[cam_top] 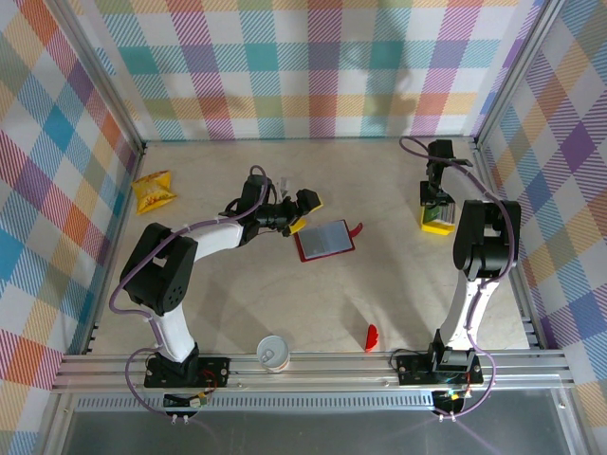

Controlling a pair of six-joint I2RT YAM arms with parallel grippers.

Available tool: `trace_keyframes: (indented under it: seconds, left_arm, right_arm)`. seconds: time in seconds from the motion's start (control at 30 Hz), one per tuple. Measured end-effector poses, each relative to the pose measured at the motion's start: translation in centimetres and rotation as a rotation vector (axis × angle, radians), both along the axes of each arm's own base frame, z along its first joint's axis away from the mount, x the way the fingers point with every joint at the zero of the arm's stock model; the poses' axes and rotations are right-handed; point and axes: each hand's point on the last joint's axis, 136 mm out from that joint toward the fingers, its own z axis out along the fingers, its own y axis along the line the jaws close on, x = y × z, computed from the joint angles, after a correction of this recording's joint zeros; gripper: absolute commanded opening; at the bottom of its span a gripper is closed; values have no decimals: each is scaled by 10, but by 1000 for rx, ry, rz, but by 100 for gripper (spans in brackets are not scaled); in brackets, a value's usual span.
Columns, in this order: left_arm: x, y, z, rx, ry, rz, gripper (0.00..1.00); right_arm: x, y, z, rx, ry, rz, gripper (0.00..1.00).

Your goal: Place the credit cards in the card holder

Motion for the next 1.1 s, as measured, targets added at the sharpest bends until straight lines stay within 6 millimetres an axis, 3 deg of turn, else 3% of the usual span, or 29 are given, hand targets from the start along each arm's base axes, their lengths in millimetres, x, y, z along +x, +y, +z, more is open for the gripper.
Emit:
trace_keyframes:
  seconds: [0.3, 0.53, 0.8, 0.9, 1.1]
  left_arm:
    - [-1, -2, 0, 3, -2, -2, 100]
    - [-5, 4, 20, 6, -64, 9, 100]
    - [-24, 7, 57, -38, -141, 0, 93]
    - [-40, 3, 69, -49, -161, -22, 91]
    - [-73, -1, 117, -97, -261, -46, 91]
  right_arm:
    - [2, 16, 12, 98, -45, 1, 0]
    - [-3, 29, 50, 149, -130, -4, 0]
    - [-32, 62, 124, 225, -290, 37, 0]
    - [-53, 83, 164, 315, -389, 74, 0]
    - [-106, 123, 242, 594, -622, 157, 0]
